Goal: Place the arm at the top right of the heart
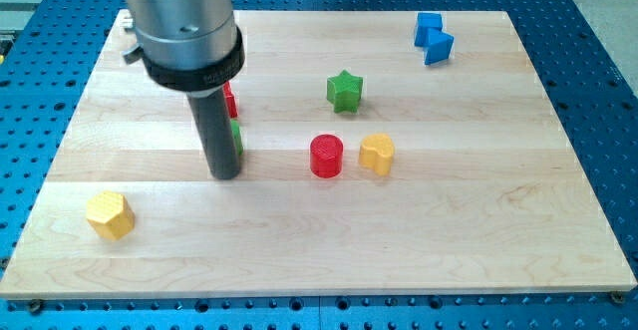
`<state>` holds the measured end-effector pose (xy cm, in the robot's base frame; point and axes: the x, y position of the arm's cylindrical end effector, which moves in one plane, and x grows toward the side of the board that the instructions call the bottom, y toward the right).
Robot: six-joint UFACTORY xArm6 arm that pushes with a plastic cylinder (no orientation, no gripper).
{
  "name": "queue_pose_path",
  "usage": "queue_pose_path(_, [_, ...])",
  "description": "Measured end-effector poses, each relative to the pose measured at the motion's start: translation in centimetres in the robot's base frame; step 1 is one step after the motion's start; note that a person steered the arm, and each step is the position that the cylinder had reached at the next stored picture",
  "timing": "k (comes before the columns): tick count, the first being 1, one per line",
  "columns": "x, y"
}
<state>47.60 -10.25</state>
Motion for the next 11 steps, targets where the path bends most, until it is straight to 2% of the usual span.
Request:
queue_pose_path(1, [-2.8, 2.6])
queue_pose_path(2, [-5.6, 13.1])
queue_pose_path(3, [-4.6, 22.4])
queue_pose_path(4, [-0.5, 22.4])
queue_pose_path(6, [6.7, 10.9])
queue_pose_path(7, [5.7, 18.3])
queue_pose_path(8, [-0.3, 22.9])
queue_pose_path(9, [-2.3, 20.0])
queue_pose_path(10, [-1.3, 16.1])
queue_pose_path(11, [2.9, 11.2])
